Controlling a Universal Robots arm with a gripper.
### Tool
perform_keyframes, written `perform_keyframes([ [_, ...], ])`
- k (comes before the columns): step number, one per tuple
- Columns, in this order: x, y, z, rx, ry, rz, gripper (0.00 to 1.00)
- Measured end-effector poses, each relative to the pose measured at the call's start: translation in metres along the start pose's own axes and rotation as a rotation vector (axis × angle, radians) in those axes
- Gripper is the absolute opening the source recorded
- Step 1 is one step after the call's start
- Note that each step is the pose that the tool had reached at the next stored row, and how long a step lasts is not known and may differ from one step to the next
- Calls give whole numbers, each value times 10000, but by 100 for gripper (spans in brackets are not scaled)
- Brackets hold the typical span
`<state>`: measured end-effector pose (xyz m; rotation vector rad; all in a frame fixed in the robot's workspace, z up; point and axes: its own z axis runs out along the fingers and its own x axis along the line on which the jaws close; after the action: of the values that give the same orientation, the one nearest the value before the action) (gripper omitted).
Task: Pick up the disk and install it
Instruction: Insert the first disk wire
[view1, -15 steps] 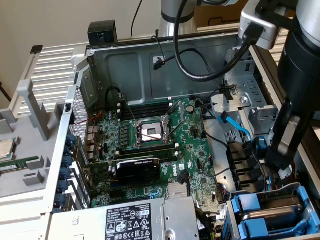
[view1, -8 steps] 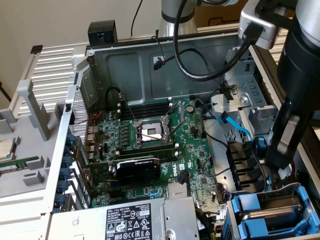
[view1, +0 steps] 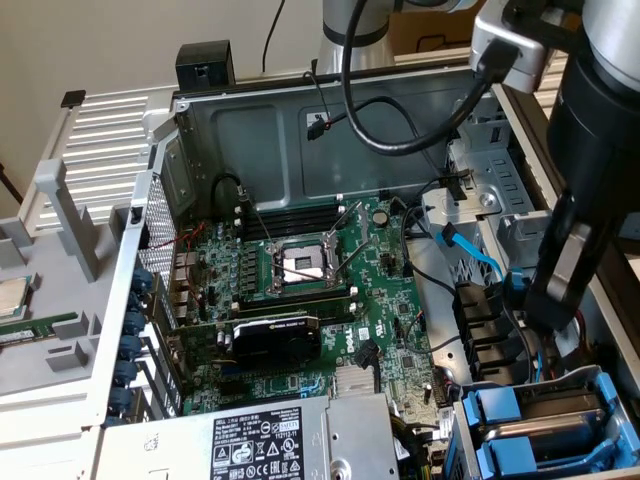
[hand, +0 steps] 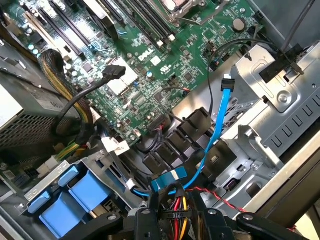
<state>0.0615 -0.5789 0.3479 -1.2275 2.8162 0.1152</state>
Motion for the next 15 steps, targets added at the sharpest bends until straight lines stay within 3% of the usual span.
perform_keyframes([
  [4,-7,30,-6,24,-7,-2,35],
  [7,-12,58,-13,85,8,-7,35],
  [11,-13,75,-27,253,126,-19,35],
  [14,-13,79,-43,422,260,-29,35],
  [15,-13,82,-48,448,274,-30,35],
])
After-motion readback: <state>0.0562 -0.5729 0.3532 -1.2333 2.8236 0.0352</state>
